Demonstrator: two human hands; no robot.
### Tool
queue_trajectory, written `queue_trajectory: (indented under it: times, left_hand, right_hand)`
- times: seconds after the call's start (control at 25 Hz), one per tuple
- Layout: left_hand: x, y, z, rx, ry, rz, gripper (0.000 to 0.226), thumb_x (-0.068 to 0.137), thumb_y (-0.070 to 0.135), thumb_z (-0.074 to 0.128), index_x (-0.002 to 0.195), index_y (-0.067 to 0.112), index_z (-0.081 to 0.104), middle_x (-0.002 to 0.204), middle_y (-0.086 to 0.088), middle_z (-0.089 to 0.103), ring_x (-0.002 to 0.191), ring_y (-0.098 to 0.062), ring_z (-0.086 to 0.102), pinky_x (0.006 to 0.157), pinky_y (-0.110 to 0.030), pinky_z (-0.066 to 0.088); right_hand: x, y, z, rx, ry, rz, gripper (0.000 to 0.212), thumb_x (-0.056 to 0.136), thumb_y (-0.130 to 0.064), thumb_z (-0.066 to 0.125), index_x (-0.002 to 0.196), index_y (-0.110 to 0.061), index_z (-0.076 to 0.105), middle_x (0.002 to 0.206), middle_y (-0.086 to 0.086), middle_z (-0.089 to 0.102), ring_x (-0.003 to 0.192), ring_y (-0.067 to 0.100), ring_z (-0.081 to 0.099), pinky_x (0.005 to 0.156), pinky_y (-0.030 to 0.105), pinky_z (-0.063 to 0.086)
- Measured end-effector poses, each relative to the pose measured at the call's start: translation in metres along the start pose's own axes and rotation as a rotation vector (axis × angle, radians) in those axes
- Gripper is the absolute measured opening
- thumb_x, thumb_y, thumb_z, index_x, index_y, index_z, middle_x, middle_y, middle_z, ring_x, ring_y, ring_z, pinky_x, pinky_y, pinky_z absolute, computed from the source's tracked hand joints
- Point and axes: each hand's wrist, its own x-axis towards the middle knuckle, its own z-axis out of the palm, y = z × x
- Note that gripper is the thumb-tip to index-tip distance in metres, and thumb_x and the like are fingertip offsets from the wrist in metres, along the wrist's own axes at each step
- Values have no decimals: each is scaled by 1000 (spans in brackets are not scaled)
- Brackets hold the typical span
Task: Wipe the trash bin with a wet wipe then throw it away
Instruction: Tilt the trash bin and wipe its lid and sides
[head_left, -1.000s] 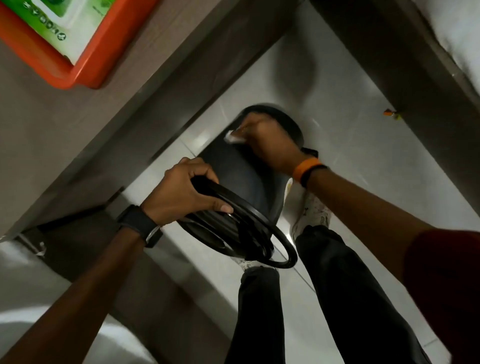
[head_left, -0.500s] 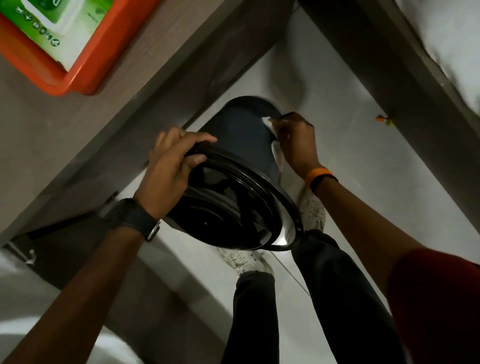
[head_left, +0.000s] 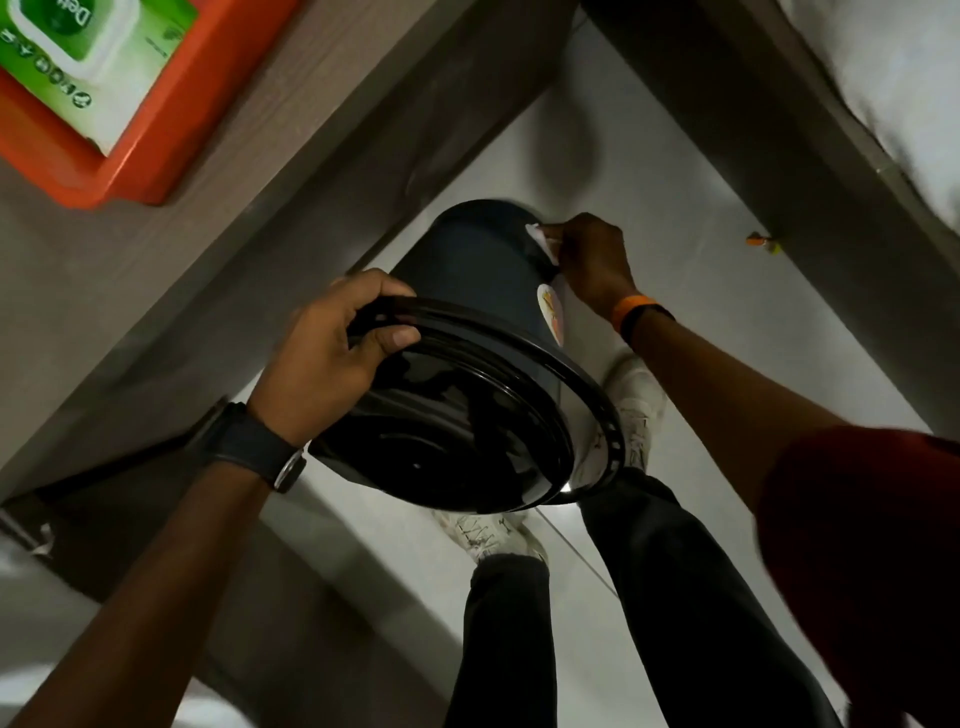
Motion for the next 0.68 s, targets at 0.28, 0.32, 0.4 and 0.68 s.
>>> queue_trajectory:
  times: [0.28,0.32,0.4,0.68]
  left_hand:
    - [13,16,-7,-1,-62,-56,33,87,24,68,112,33,49,113,-3,56,100,-18,59,99,-45,48]
    - [13,16,-7,43,-86,-69,33,81,39,71,107,34,51,106,3,56,95,-13,60,97,-40,49]
    - [15,15,-8,121,-145,-60,46,64,63,65,98,34,54,91,12,55,84,-3,55,85,-17,46]
    - [21,24,-11,255,-346,24,50,58,58,73,89,21,61,71,5,57,70,-10,54,60,-17,42]
  right_hand:
    - [-74,-41,-6,234,-53,-554,26,93,-26,66,107,-7,77,107,9,68,99,16,64,88,22,50]
    - [-76,-38,-9,235,-91,-544,26,93,-25,66,109,-7,76,108,9,68,97,12,63,87,19,50]
    - [-65,-25,-12,219,-75,-407,25,96,-19,66,115,-6,74,112,13,68,91,4,61,87,12,50]
    - [-54,3,-4,339,13,-122,23,93,-7,68,115,-3,73,116,4,71,88,-22,61,79,-7,41]
